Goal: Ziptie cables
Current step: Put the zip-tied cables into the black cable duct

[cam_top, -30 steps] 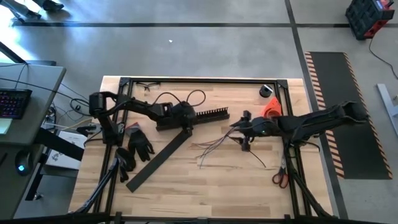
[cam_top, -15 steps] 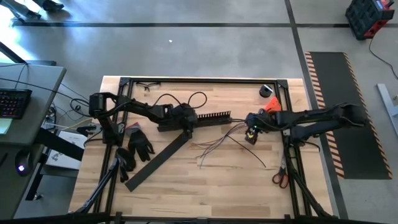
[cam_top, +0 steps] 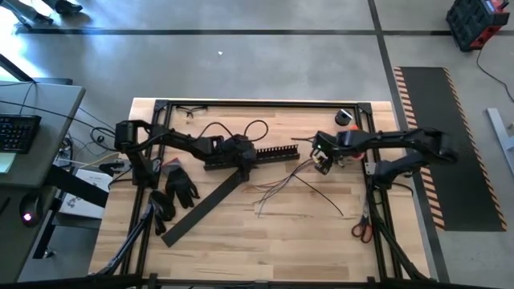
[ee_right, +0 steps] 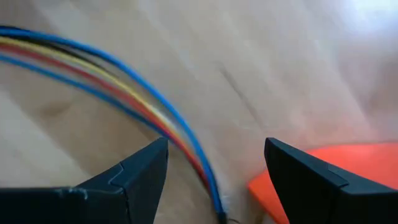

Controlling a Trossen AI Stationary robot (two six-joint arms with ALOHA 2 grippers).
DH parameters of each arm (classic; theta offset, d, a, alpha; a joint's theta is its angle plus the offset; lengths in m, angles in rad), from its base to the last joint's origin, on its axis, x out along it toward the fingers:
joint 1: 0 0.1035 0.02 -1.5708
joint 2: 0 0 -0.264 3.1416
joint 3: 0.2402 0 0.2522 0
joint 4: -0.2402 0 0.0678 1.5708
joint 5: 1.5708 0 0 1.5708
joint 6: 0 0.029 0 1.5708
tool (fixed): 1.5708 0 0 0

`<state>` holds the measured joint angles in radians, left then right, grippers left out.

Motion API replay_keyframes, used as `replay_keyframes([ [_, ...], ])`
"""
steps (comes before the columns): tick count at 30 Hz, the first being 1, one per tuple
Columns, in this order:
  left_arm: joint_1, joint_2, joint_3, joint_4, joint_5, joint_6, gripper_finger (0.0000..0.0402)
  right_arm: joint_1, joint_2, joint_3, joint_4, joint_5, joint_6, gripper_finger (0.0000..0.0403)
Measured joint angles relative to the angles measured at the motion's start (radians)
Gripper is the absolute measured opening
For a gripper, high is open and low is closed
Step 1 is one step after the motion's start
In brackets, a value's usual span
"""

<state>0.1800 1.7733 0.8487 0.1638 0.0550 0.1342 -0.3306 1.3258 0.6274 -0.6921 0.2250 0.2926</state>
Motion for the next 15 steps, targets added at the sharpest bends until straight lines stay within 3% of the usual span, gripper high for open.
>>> replay_keyframes([
  [3,-0.015,0.000,0.000,0.029,0.014,0.001,0.0138,-0.047,0.040,0.008,0.008,-0.117,-0.042,0.0252],
  [8,-0.039,-0.001,0.002,0.046,0.014,0.006,0.0136,-0.099,0.120,0.013,0.012,-0.140,-0.058,0.0243],
  [11,-0.052,-0.001,0.017,0.043,0.014,0.008,0.0136,-0.118,0.165,0.016,0.012,-0.181,-0.067,0.0212],
  [15,-0.064,0.000,0.042,0.044,0.011,0.010,0.0136,-0.111,0.191,0.030,0.008,-0.225,-0.087,0.0141],
])
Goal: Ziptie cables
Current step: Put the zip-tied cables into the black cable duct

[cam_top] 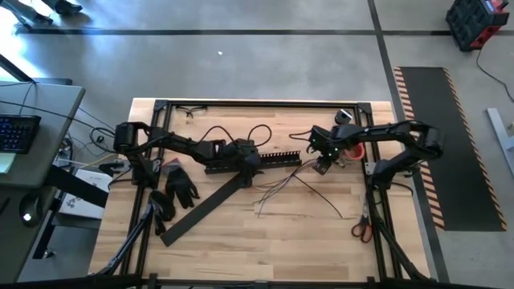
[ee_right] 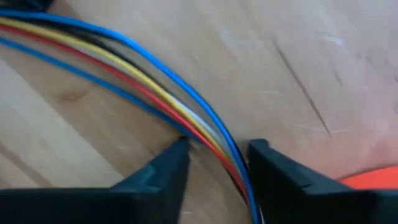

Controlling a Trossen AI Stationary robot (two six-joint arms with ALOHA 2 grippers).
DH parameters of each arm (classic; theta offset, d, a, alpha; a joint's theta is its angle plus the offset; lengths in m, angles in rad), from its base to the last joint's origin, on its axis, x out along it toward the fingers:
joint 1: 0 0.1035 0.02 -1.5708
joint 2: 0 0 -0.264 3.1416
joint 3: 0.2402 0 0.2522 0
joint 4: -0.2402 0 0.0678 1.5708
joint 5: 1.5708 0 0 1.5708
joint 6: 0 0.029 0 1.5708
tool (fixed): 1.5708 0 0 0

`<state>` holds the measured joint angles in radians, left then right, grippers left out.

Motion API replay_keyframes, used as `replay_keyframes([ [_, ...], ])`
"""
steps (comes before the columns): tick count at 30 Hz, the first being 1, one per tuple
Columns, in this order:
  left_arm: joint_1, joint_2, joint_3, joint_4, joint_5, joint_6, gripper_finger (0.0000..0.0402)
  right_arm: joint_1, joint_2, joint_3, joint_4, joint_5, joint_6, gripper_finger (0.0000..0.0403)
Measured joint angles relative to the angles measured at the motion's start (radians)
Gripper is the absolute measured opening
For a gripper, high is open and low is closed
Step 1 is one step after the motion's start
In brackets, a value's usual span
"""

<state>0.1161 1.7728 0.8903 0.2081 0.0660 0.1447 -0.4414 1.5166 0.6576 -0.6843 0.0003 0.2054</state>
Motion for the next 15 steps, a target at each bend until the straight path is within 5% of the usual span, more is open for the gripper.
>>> replay_keyframes([
  [6,-0.001,0.000,0.045,0.000,-0.075,0.010,0.0136,0.073,-0.001,0.045,-0.065,0.011,-0.004,0.0013],
  [15,-0.044,0.015,0.068,0.063,0.002,0.137,0.0139,0.258,-0.004,0.198,-0.346,0.011,0.023,0.0002],
])
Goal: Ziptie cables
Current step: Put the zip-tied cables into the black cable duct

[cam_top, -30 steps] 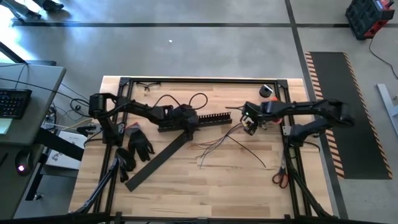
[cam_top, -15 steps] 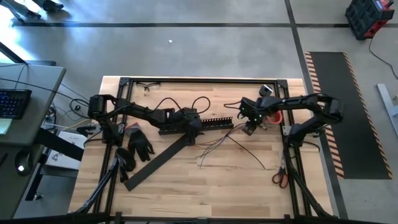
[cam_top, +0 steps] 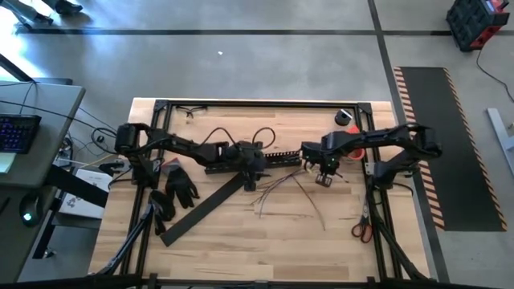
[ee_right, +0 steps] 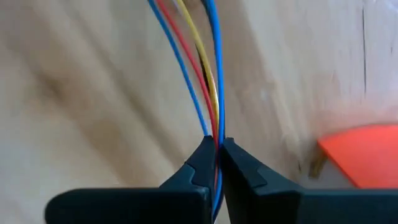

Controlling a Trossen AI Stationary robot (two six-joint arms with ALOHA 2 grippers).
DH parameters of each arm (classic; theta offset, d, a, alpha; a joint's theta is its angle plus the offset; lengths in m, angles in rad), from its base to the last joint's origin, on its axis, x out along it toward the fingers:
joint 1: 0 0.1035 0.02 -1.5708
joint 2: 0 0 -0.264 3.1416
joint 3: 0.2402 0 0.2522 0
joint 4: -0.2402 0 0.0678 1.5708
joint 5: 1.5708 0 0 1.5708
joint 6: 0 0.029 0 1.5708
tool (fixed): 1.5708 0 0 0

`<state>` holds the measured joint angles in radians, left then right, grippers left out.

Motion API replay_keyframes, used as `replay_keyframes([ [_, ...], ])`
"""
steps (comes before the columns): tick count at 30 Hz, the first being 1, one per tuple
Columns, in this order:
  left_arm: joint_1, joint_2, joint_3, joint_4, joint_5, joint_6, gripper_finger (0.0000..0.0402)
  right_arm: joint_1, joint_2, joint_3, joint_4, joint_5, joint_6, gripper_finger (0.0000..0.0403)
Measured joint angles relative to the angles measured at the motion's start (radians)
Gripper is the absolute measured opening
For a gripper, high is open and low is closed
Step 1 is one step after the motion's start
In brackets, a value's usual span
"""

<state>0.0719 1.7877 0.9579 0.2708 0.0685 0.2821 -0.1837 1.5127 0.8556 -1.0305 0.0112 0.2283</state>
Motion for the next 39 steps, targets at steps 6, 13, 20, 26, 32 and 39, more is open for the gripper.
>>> replay_keyframes([
  [6,-0.055,0.068,0.000,0.125,-0.080,0.008,0.0141,0.116,-0.034,0.098,-0.125,-0.003,-0.001,0.0001],
  [13,-0.067,0.168,0.000,0.303,0.003,-0.134,0.0152,0.221,-0.186,0.154,-0.174,0.038,0.001,0.0000],
  [20,-0.069,0.271,0.021,0.458,0.010,-0.151,0.0201,0.255,-0.335,0.159,-0.160,0.103,0.063,0.0000],
  [26,-0.078,0.377,0.139,0.396,-0.088,-0.184,0.0218,0.278,-0.363,0.157,-0.156,0.125,0.070,0.0000],
  [32,-0.099,0.415,0.244,0.233,-0.210,-0.175,0.0213,0.301,-0.362,0.157,-0.159,0.127,0.052,0.0000],
  [39,-0.109,0.403,0.254,0.084,-0.234,-0.187,0.0109,0.323,-0.412,0.157,-0.172,0.130,0.044,0.0000],
])
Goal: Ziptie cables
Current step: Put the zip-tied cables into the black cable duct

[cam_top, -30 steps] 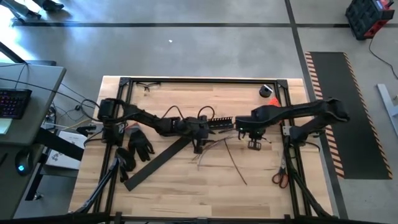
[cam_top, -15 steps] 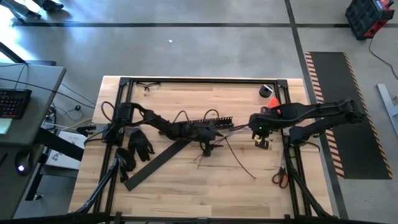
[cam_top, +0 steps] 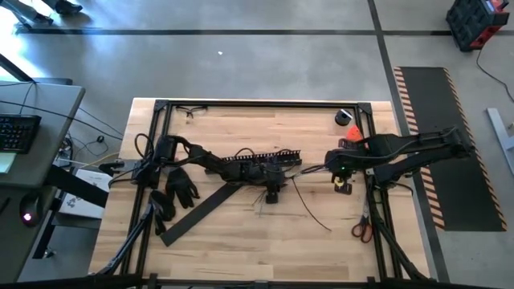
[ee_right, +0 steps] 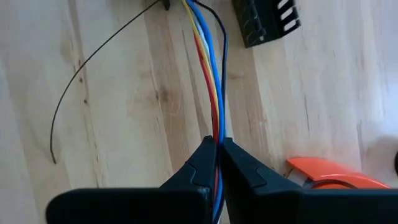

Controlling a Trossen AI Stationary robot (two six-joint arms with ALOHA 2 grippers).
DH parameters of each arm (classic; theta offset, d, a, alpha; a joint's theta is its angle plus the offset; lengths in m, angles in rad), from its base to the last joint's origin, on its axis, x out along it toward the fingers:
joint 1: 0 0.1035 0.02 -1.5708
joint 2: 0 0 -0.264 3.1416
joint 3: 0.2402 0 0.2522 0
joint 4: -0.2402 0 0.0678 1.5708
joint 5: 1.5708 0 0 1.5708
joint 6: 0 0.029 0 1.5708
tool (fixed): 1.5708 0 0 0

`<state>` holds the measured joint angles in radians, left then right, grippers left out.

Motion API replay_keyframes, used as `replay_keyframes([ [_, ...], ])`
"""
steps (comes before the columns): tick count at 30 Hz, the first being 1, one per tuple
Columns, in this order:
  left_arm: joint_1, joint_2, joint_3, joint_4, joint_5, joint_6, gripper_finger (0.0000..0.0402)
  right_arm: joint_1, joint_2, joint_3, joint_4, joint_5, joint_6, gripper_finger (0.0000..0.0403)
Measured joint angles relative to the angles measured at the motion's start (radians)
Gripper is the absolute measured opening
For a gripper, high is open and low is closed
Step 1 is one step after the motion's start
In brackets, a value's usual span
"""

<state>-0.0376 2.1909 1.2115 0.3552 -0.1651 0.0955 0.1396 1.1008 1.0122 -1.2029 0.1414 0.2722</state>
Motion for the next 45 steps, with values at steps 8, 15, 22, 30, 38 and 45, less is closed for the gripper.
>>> replay_keyframes([
  [8,-0.037,-0.113,-0.005,-0.163,-0.093,0.060,0.0014,0.000,-0.103,0.000,-0.008,0.021,0.023,0.0000],
  [15,-0.039,-0.382,-0.004,-0.471,-0.216,0.135,0.0002,-0.024,-0.091,-0.019,0.174,0.067,-0.099,0.0000],
  [22,-0.004,-0.627,-0.002,-0.954,-0.229,0.085,0.0000,-0.109,0.005,-0.143,0.545,0.012,-0.332,0.0000],
  [30,0.069,-0.653,-0.005,-1.372,-0.057,-0.042,0.0000,-0.233,0.222,-0.163,0.817,-0.103,-0.488,0.0000],
  [38,0.109,-0.556,-0.005,-1.417,-0.020,-0.010,0.0000,-0.323,0.406,-0.087,0.833,-0.116,-0.598,0.0000],
  [45,0.155,-0.500,-0.005,-1.395,-0.020,0.013,0.0000,-0.374,0.431,-0.025,0.766,-0.116,-0.657,0.0000],
])
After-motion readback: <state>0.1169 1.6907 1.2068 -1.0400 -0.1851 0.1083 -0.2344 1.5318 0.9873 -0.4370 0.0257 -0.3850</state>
